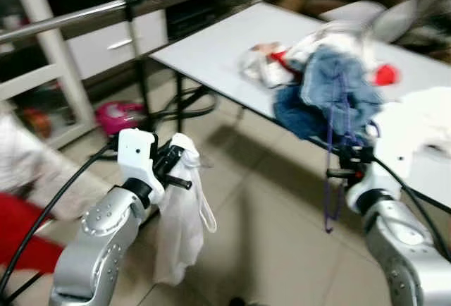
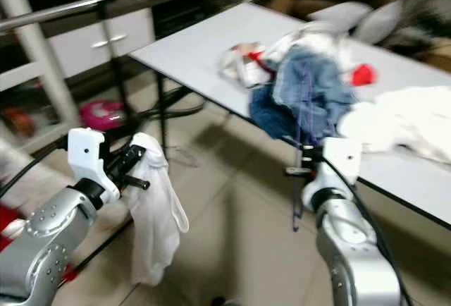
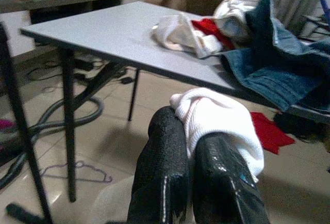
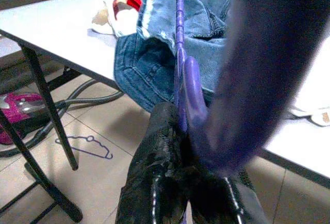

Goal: Hang hanger

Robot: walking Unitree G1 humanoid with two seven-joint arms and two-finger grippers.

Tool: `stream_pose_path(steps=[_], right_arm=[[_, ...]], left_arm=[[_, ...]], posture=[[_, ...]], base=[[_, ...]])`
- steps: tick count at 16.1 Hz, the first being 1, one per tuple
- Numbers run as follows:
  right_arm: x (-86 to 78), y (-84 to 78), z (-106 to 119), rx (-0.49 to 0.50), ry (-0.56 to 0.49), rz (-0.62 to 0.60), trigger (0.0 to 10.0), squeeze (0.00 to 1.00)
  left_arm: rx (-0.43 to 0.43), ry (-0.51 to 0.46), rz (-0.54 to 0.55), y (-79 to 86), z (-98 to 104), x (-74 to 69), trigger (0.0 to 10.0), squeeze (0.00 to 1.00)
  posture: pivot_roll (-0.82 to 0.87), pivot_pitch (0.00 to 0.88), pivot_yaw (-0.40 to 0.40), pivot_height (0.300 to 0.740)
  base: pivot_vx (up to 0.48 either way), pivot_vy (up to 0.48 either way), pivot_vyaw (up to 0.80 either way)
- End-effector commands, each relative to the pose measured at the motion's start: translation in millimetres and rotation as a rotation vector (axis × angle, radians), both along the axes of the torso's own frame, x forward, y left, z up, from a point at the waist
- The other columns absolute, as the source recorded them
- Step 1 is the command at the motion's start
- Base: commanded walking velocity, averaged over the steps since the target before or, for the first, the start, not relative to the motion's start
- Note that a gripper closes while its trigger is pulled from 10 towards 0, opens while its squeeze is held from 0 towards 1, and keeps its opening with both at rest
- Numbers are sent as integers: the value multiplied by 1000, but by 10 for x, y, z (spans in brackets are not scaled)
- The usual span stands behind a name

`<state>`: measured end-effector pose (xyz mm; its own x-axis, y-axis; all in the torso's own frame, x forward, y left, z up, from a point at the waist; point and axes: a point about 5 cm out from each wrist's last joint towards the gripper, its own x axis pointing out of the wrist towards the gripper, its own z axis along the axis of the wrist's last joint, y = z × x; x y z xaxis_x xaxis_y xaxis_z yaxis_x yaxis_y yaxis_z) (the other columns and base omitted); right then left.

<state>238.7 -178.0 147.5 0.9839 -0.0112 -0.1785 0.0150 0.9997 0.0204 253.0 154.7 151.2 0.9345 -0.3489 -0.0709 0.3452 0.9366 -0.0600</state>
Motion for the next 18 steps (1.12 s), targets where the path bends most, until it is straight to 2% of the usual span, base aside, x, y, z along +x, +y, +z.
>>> stream_pose_path(steps=[1,2,4,6,8,11,18], right_arm=[[-6,-15,39,-9,-18,-3,10000,0],[-6,-7,38,-6,-18,-1,10000,0],[-7,-11,37,-3,-18,-1,10000,0],[-19,-22,36,0,-17,-11,10000,0],[-23,-24,36,0,-18,-15,10000,0],[-19,-28,48,0,-29,-15,10000,0],[13,-39,48,-97,-6,36,10000,0]], left_arm=[[6,-37,-15,-34,48,9,10000,0],[35,-45,-23,-42,51,6,10000,0],[39,-38,-25,-55,42,4,10000,0],[9,-1,-18,-43,-3,18,10000,0],[52,-26,-21,-58,14,23,10000,0],[75,-42,-18,-83,20,39,10000,0],[58,-37,1,-92,5,60,10000,0]], posture=[[54,0,-28,740],[54,0,-29,740],[50,0,-27,740],[50,0,-27,740],[50,0,-27,740],[43,0,-16,740],[27,0,-10,740]], base=[[0,0,-788],[0,0,-788],[0,-480,-788],[0,238,-788],[0,236,-788],[0,-480,-708],[0,-480,0]])
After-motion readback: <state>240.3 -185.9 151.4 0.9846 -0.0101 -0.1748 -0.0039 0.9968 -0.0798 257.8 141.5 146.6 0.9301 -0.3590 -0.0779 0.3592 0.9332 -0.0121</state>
